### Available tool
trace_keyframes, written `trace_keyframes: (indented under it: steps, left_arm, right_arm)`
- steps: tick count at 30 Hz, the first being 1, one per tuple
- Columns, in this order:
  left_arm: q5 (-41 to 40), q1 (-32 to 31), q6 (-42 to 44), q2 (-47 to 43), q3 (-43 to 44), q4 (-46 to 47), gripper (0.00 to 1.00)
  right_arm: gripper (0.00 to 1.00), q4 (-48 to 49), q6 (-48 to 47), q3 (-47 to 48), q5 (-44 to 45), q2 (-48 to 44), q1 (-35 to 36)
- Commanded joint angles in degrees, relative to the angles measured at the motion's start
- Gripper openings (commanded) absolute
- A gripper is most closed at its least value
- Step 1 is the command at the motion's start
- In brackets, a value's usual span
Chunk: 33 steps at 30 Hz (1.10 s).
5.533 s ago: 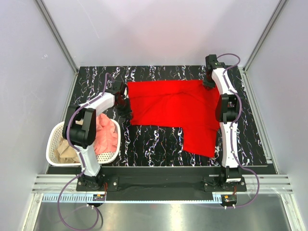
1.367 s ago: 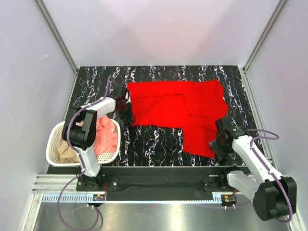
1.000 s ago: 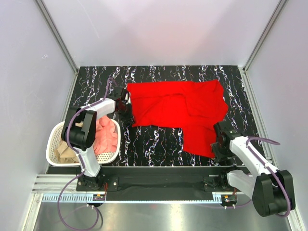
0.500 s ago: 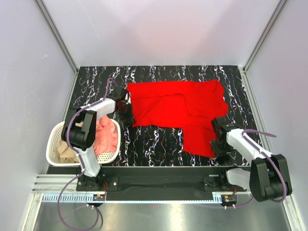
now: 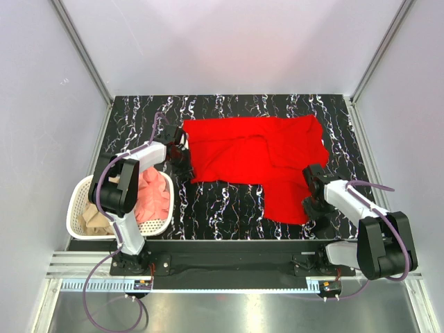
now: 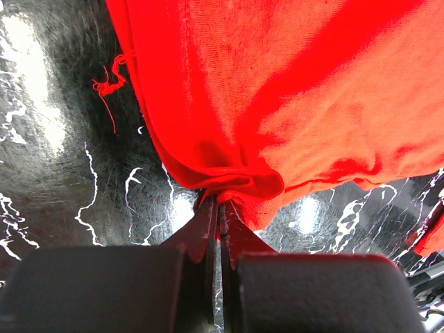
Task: Fold and stack the t-shirts
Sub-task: Fold the tshirt
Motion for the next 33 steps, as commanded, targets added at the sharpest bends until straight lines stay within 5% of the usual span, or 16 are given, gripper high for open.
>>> trace_keyframes:
  steps: [1,10,18,25,33]
  left_arm:
    - [1.00,-0.27,-0.33,-2.49,1.24,1.46,0.00]
    - [0.30,-0.27,-0.25,-1.96,1.41,1.11,0.00]
    - [0.03,-0.27,-0.86,-1.96,1.24,1.28,0.00]
    - [-0.23,-0.27,-1.13,-2.22,0.80,1.55,0.00]
    - [-0.23,-0.27,-1.74,-1.96,1.23,1.46,0.00]
  right_arm:
    - [0.38,-3.68,0.31,1.15,1.15,-1.16,-0.17]
    - [0.44,-3.25,-3.29,0.88,-1.57,-3.27,0.00]
    - [0.11,-0.52,-3.90,-0.44,-3.51,-3.54,0.09]
    - [0.40,-2.54,-8.56,1.41,-3.24,-1.70,0.09]
    - [0.36,3.50,-8.81,4.74,-5.53,6.02,0.71]
